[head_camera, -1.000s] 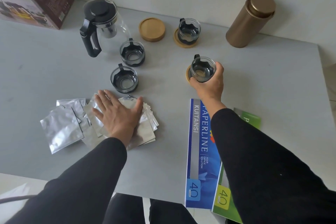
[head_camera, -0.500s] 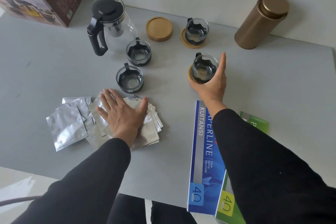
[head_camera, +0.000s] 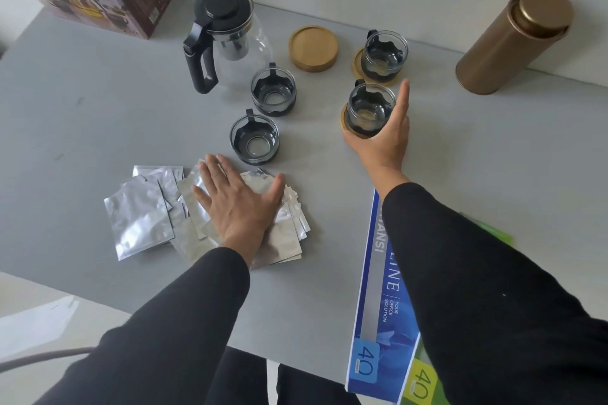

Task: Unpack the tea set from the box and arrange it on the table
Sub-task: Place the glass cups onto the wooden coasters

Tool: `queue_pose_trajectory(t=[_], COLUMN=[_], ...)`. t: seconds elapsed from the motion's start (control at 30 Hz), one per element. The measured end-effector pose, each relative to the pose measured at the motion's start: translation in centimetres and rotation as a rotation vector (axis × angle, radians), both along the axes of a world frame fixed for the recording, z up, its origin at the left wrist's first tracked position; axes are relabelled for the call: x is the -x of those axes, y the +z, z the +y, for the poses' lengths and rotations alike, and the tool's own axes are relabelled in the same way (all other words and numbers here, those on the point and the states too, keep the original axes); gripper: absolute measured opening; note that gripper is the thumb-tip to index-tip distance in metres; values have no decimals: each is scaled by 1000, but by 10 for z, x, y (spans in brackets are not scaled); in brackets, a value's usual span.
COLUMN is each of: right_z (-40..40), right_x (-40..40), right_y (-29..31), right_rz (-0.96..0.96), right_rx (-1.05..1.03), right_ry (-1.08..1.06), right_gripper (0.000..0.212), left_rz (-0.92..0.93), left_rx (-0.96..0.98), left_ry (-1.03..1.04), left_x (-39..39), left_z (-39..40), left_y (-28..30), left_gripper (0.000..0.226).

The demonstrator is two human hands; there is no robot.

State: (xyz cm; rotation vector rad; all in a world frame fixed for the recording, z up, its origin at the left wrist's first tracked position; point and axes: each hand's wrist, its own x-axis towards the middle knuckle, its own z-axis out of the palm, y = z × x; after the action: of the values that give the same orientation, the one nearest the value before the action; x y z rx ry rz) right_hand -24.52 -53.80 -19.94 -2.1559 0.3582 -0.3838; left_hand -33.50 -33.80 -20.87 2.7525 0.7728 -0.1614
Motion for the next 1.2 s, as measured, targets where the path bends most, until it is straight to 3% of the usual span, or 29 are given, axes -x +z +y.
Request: queue_pose_trajectory(t=[0.17,0.4,0.6,0.83,1.07,1.2], right_z=[-1,7,40,95,139,147], right_x=[7,20,3,-18,-47,-62], right_y=[8,42,72,64,47,46], right_rz=[48,-46,-95,182,372,420], right_rx=[-32,64,81,109,126,144], right_ry=[18,-7,66,315,253,217], right_gripper=[113,89,80,82,103,102], left_rz=[-5,15,-102,-110,-42,-22], left_rx=[9,115,118,6,35,51], left_ry=[-6,-27,-84,-346,-335,-330], left_x=[0,0,-6,-13,-11,-13], left_z=[0,9,41,73,72,73], left_y=[0,6,21,10,1,0], left_gripper=[112,114,101,101,111,112])
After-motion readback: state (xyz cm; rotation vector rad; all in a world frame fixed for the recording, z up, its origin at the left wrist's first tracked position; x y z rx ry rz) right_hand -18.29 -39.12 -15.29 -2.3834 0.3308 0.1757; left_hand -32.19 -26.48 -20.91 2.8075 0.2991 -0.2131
